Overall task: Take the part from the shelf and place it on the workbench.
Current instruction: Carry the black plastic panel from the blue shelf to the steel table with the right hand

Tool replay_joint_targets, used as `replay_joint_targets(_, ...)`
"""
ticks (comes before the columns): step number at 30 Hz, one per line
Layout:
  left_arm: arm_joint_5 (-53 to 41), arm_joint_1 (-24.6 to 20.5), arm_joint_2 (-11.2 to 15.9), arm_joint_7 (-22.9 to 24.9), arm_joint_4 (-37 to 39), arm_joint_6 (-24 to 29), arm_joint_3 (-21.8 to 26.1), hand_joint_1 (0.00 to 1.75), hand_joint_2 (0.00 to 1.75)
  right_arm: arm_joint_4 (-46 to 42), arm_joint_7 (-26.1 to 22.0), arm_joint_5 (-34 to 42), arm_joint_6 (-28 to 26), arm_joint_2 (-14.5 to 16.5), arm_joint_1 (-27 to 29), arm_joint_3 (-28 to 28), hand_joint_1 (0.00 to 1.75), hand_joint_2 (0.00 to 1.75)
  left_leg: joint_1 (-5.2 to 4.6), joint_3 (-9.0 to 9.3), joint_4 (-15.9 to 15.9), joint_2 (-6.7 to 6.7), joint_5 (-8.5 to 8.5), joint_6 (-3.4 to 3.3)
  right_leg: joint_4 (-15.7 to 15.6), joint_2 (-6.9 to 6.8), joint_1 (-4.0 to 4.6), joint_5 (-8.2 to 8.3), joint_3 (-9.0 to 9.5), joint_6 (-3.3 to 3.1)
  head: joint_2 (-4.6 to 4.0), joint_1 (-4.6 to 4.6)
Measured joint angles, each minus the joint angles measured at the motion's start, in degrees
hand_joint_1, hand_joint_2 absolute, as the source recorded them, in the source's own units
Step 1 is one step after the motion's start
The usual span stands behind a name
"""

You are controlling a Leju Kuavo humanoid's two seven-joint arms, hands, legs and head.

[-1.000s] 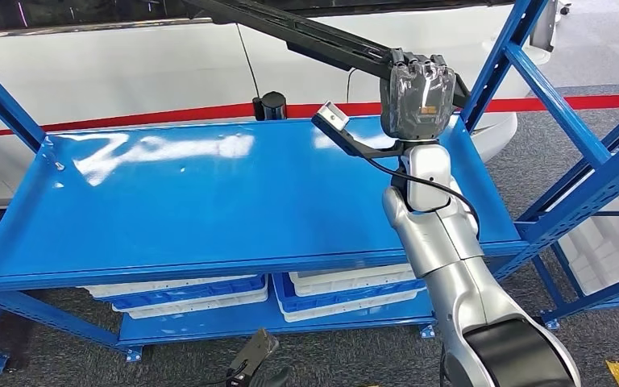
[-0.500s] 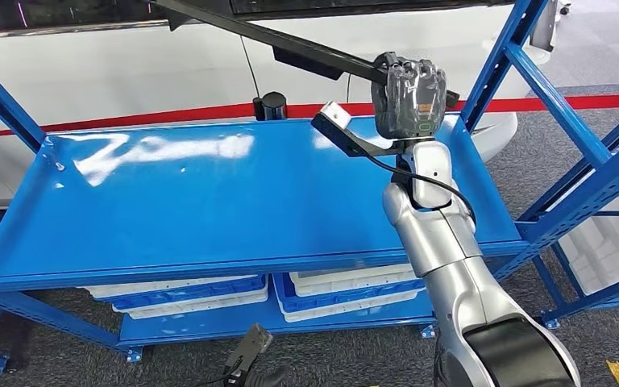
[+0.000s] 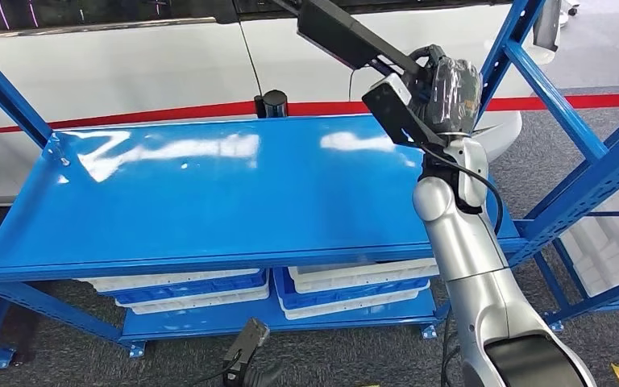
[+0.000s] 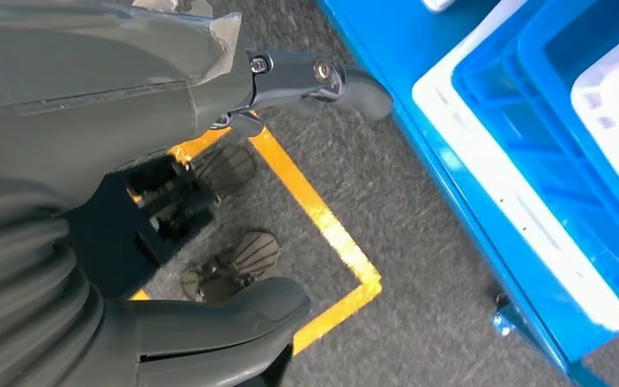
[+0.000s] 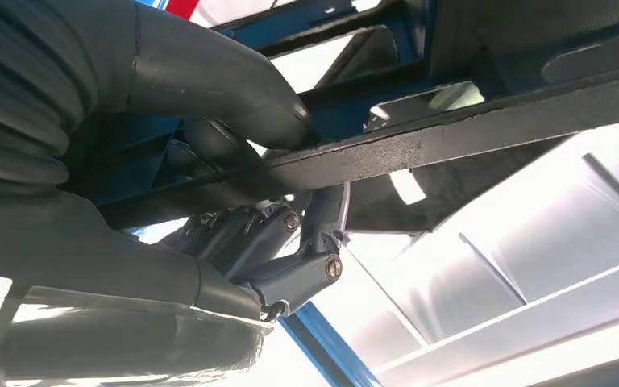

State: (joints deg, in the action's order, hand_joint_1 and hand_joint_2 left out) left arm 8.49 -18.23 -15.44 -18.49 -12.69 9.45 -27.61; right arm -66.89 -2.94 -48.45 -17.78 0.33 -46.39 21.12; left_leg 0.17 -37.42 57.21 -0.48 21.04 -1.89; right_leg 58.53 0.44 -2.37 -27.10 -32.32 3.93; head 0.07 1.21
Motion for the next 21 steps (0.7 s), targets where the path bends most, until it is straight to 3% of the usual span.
replay_joint_targets(2, 0.2, 0.02, 0.4, -0.44, -0.09, 0.77, 0.2, 0.0, 1.75, 0.33, -0.58, 1.83, 0.4, 0.53, -0.62, 0.25, 1.75, 1.75, 0.06, -0.72, 0.57, -0.23, -0.27, 0.63, 0.56, 0.28, 0.1, 0.22, -0.83, -1.01, 0.0, 0.19)
replay_joint_targets(4, 0.35, 0.04, 0.74, -0.68, -0.13, 1.33, 0.38, 0.0, 1.75, 0.7, -1.17, 3.16, 0.65, 1.14, -0.84, 0.48, 1.75, 1.75, 0.35, -1.68, 1.9, -0.19, 1.22, 1.26, 0.67, 0.18, 0.1, 0.74, -1.65, -2.1, 0.0, 0.42)
replay_joint_targets(7, 0.42, 0.05, 1.04, -0.91, -0.15, 2.07, 0.78, 0.0, 1.75, 1.3, -2.05, 4.56, 0.68, 1.85, -0.99, 0.67, 1.75, 1.75, 0.48, -4.92, 10.99, 0.18, 8.38, 1.99, 0.66, 0.0, 0.39, 1.88, -3.02, -3.42, 0.0, 0.96)
replay_joint_targets(8, 0.45, 0.06, 1.13, -0.97, -0.16, 2.32, 0.91, 0.0, 1.75, 1.54, -2.25, 4.9, 0.64, 2.02, -0.99, 0.75, 1.75, 1.75, 0.48, -5.92, 14.49, 0.25, 10.24, 2.04, 0.68, -0.03, 0.59, 2.26, -3.54, -3.61, 0.0, 1.09)
replay_joint_targets(9, 0.49, 0.06, 1.23, -1.01, -0.16, 2.48, 1.01, 0.0, 1.75, 1.79, -2.35, 5.1, 0.59, 2.16, -0.98, 0.87, 1.75, 1.75, 0.46, -6.18, 16.54, 0.28, 11.08, 1.93, 0.69, -0.05, 0.8, 2.64, -4.04, -3.69, 0.0, 1.13)
replay_joint_targets(10, 0.49, 0.06, 1.34, -1.02, -0.16, 2.57, 1.07, 0.0, 1.75, 2.02, -2.38, 5.25, 0.54, 2.28, -0.98, 0.99, 1.75, 1.75, 0.42, -5.35, 16.52, 0.28, 10.88, 1.67, 0.7, -0.05, 1.01, 3.0, -4.51, -3.72, 0.0, 1.16)
replay_joint_targets(11, 0.47, 0.05, 1.45, -1.03, -0.2, 2.64, 1.11, 0.0, 1.75, 2.19, -2.4, 5.36, 0.47, 2.37, -0.98, 1.08, 1.75, 1.75, 0.33, -3.35, 14.34, 0.26, 9.89, 1.24, 0.7, -0.03, 1.23, 3.34, -4.9, -3.7, 0.0, 1.2)
replay_joint_targets(13, 0.39, -0.02, 1.66, -1.04, -0.39, 2.78, 1.16, 0.0, 1.75, 2.34, -2.41, 5.72, 0.32, 2.55, -1.04, 1.14, 1.75, 1.75, -0.06, 2.33, 6.77, 0.25, 8.04, 0.05, 0.66, -0.03, 1.51, 3.92, -5.34, -3.49, 0.0, 1.17)
replay_joint_targets(15, 0.34, -0.16, 1.84, -1.08, -0.6, 3.07, 1.2, 0.0, 1.75, 2.41, -2.56, 6.47, 0.19, 2.75, -1.18, 1.15, 1.75, 1.75, -0.67, 5.36, 2.23, 0.28, 7.22, -0.75, 0.5, -0.19, 1.4, 4.51, -5.4, -2.9, 0.0, 1.12)
replay_joint_targets(18, 0.48, -0.23, 2.19, -1.15, -0.68, 3.38, 1.27, 0.0, 1.75, 2.56, -3.23, 7.82, 0.16, 3.03, -1.41, 1.17, 1.75, 1.75, -1.02, 5.31, 0.88, 0.39, 5.97, -1.24, 0.18, -0.4, 1.19, 5.26, -5.55, -1.8, 0.0, 1.53)
replay_joint_targets(19, 0.57, -0.24, 2.31, -1.2, -0.7, 3.41, 1.29, 0.0, 1.75, 2.65, -3.45, 8.17, 0.16, 3.04, -1.56, 1.19, 1.75, 1.75, -0.89, 5.15, 0.31, 0.49, 5.26, -1.48, 0.81, -0.41, 1.24, 4.57, -6.06, -1.78, 0.0, 1.49)
replay_joint_targets(21, 0.73, -0.25, 2.42, -1.33, -0.74, 3.42, 1.32, 0.0, 1.75, 2.92, -3.86, 8.7, 0.14, 3.01, -2.01, 1.25, 1.75, 1.75, -0.59, 4.35, -0.55, 0.7, 3.7, -1.91, 5.38, -0.42, 1.29, 0.88, -7.97, -2.3, 0.0, 1.11)
